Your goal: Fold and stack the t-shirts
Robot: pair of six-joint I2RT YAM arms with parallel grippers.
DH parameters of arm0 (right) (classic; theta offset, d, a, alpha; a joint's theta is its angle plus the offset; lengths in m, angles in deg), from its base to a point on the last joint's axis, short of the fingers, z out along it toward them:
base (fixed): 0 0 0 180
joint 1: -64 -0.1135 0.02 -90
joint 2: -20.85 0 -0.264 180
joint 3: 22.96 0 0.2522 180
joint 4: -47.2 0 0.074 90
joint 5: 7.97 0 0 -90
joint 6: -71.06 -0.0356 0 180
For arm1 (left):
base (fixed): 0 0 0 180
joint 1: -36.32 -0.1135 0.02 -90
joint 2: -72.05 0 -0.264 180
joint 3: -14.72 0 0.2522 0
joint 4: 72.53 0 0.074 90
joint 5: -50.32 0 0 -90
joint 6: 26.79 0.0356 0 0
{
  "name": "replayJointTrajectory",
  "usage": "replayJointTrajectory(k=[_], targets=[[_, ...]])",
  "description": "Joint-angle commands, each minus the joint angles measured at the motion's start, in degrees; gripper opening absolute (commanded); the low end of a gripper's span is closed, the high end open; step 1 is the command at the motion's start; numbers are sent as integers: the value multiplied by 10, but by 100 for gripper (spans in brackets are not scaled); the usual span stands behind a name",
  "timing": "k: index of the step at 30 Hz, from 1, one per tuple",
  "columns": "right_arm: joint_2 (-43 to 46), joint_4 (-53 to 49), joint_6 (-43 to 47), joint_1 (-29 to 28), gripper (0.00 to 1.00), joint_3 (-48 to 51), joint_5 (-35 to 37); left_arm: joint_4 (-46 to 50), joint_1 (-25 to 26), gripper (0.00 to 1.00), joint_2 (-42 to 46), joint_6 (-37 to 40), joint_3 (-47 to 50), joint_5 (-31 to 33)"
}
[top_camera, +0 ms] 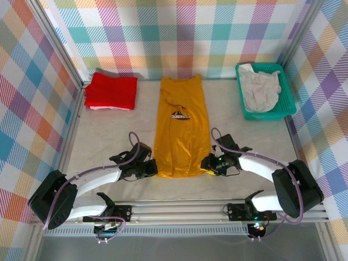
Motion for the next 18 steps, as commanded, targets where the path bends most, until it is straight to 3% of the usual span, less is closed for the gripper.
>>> replayJointTrajectory(k=[1, 4, 6, 8, 16, 18], targets=[[-6, 17, -9, -1, 29, -5, -2, 3, 6, 0, -3, 7, -2, 10], [-5, 14, -8, -1, 28, -3, 11, 7, 6, 0, 3, 6, 0, 20], [-3, 0, -10, -1, 42, -8, 28, 5, 6, 0, 8, 5, 2, 22], [-1, -2, -11, -1, 43, -10, 30, 5, 6, 0, 11, 6, 0, 24], [1, 9, -16, -1, 22, -4, 25, 8, 6, 0, 3, 8, -2, 27], [10, 2, -16, -1, 13, -4, 27, 14, 6, 0, 9, 8, -2, 33]])
